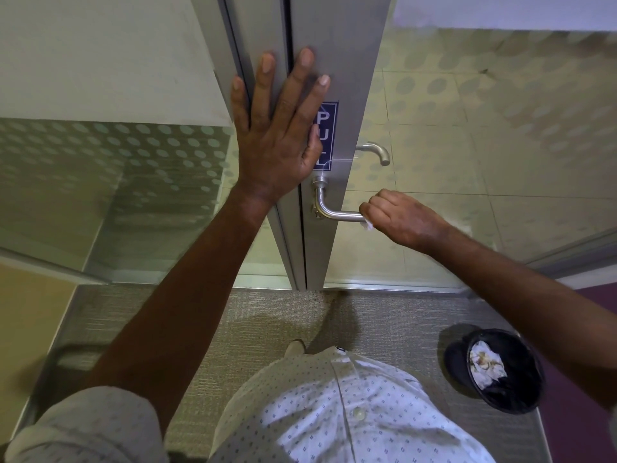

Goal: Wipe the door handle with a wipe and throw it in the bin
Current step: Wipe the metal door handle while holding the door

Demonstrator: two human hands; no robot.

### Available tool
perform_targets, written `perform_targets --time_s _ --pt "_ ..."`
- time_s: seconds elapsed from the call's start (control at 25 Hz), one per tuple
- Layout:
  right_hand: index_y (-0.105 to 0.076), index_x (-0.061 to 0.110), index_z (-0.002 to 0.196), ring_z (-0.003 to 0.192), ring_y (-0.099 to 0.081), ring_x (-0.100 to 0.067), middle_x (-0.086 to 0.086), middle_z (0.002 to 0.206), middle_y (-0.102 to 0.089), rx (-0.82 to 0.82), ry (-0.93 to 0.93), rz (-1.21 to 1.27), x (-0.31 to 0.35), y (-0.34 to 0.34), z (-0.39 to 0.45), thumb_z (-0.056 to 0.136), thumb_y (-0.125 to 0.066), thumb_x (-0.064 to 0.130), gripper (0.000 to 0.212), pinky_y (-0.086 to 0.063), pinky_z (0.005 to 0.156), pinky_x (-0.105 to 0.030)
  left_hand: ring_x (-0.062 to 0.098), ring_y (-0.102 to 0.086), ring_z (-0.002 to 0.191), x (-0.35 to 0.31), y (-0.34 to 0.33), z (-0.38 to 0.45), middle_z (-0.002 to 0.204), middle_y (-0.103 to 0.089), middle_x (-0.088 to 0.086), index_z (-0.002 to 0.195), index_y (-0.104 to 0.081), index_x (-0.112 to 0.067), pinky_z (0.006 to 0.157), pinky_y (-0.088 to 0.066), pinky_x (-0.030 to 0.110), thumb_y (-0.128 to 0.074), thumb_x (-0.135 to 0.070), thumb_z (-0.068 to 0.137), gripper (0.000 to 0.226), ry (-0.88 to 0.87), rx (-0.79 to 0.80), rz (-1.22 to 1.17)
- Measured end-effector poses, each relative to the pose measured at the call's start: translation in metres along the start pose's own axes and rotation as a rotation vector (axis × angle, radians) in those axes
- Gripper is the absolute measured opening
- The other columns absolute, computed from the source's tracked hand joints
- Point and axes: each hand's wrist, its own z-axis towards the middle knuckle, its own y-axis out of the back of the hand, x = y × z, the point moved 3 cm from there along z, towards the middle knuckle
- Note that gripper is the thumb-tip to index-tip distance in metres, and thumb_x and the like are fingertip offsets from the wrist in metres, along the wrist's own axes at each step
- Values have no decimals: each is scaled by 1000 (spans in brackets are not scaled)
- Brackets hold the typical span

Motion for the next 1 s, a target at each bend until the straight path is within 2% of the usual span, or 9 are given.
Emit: perform_targets --time_s 0.04,0.12,0.2,0.48,0.56,0.68,0.76,0.84,1.0 --pt "-61 5 106 77 -53 -30 -14 89 -62 6 3 12 0 3 4 103 -53 14 11 -42 64 -38 20 20 161 0 0 0 163 -34 7 160 -29 -27 131 12 52 -56 -39 105 63 -1 1 3" --pt "-63 7 97 70 -54 -29 -12 79 -61 50 -57 104 -1 8 13 104 -45 35 33 -42 58 -36 21 19 161 0 -1 -1 163 -34 7 161 -29 -27 131 12 52 -57 -39 105 64 -2 -1 12" --pt "-64 10 93 66 -55 -30 -10 72 -57 74 -156 192 -1 12 18 104 -36 44 45 -44 56 -36 21 19 162 1 -1 -1 163 -33 6 161 -29 -27 131 12 52 -57 -39 105 64 -5 -3 18" --pt "-57 14 96 85 -43 -23 -3 91 -55 9 -279 327 4 1 2 110 -29 42 42 -42 74 -39 22 18 162 2 -1 -2 165 -31 5 163 -23 -28 131 12 53 -55 -39 104 68 -7 9 29" --pt "-55 17 98 90 -40 -20 1 97 -51 -68 -451 450 13 -2 -4 111 -26 41 39 -42 80 -41 22 17 162 2 -2 -3 166 -30 5 163 -24 -28 131 11 53 -55 -38 104 68 -5 2 24" --pt "-55 16 92 91 -50 -17 7 92 -54 -357 -800 740 32 -3 4 114 -29 25 35 -44 86 -36 25 11 164 0 -3 -4 167 -28 3 164 -25 -30 131 9 54 -58 -37 103 70 -8 -21 15" --pt "-57 9 102 83 -56 -13 6 88 -59 -567 -1147 1083 43 -9 12 113 -32 20 29 -46 78 -31 33 -3 162 -1 -3 -4 166 -30 4 165 -23 -31 131 8 54 -60 -36 101 74 -15 -36 13" --pt "-56 12 107 76 -54 -16 -2 89 -59 -713 -1414 1452 54 -13 19 111 -34 23 25 -44 69 -32 38 -11 154 -2 -3 -3 164 -33 6 162 -28 -28 131 8 54 -61 -35 100 70 -18 -43 17" --pt "-58 19 106 77 -57 -21 -8 99 -60 -871 -1641 1876 57 -8 25 112 -37 27 23 -50 66 -33 43 -18 150 -3 -1 -3 161 -39 8 158 -37 -24 131 5 54 -62 -33 98 65 -21 -61 12"
